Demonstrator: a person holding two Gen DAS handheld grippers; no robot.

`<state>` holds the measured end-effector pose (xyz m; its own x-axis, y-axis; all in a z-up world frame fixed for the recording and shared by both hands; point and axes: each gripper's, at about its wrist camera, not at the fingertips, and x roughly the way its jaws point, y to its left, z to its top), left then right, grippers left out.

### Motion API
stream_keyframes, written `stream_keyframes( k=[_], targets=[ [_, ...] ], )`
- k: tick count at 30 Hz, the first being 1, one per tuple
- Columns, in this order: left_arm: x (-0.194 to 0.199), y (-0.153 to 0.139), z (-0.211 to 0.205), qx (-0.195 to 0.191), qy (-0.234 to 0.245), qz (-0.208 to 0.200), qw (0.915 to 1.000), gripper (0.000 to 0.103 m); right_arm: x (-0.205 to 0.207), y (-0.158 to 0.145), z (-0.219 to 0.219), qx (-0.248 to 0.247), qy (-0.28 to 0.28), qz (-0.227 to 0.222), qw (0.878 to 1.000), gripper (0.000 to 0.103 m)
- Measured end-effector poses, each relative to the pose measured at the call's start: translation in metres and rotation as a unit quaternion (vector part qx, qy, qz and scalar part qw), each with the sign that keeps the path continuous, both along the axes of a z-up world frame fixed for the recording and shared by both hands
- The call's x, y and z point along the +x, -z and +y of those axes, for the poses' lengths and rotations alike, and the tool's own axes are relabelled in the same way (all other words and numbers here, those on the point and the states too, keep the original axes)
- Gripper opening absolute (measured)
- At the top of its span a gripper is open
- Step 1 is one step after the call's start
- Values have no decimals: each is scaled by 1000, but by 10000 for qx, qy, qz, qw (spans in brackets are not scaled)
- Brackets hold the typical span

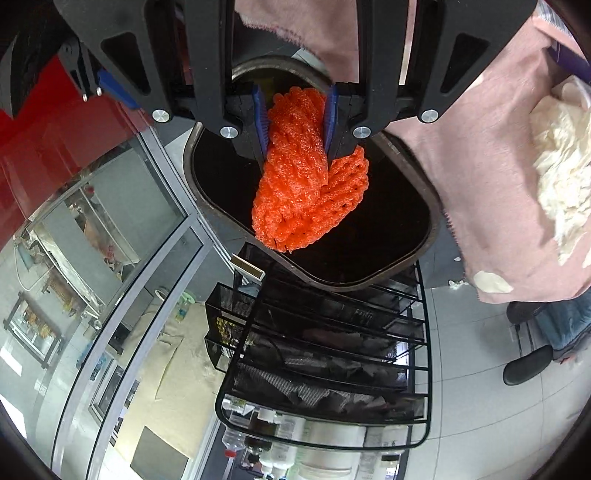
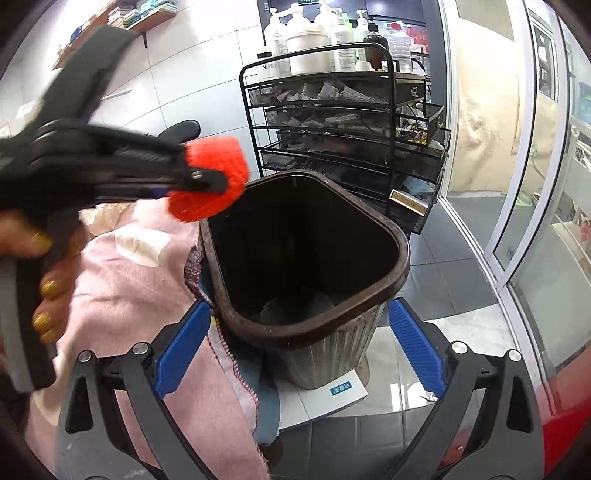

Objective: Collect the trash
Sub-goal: 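Lower the orange foam net into the bin and open the left tool, then move the left tool back to the bed and grasp the pink snack wrapper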

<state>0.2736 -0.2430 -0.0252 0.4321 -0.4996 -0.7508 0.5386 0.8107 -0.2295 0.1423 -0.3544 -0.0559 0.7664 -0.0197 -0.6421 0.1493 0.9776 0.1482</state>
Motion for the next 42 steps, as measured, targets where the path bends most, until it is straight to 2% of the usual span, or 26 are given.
stream_keyframes(
  k=[3,6,7,8,10,14,22,25,31,33,37,42],
  targets=[
    [6,4,-7,30,42,98,9999,31,-3,1,-2,49,12,15,10000,96],
    [9,6,-12,-3,31,131,9999,56,-6,1,-4,67,42,43,10000,96],
    [8,6,-12,-19,18,127,9999,72,-6,2,-4,76,48,51,9999,96],
    [7,6,-11,-46,12,126,9999,81,-5,2,-3,77,54,54,9999,96],
    [6,6,-11,-96,28,126,9999,85,-5,1,-3,69,52,60,9999,96],
    [0,3,-8,2,18,12,10000,87,-6,1,-1,58,42,49,10000,96],
    [-30,-21,24,-426,-125,-477,9979,93,-3,2,6,17,-45,95,9999,96],
    [-43,-28,35,-462,-175,-659,9966,95,-2,-1,11,-15,-120,68,9999,96],
    [-77,-33,55,44,-151,-1194,9927,97,0,-5,24,-99,-296,23,9995,96],
    [-84,-33,67,99,-251,-1287,9913,98,1,-5,29,-119,-359,31,9993,96],
    [-98,-31,97,140,-454,-1415,9888,98,3,-7,40,-122,-494,8,9987,96],
    [-107,-21,135,543,-692,-1455,9854,98,6,-14,54,-134,-723,-26,9973,96]
  ],
)
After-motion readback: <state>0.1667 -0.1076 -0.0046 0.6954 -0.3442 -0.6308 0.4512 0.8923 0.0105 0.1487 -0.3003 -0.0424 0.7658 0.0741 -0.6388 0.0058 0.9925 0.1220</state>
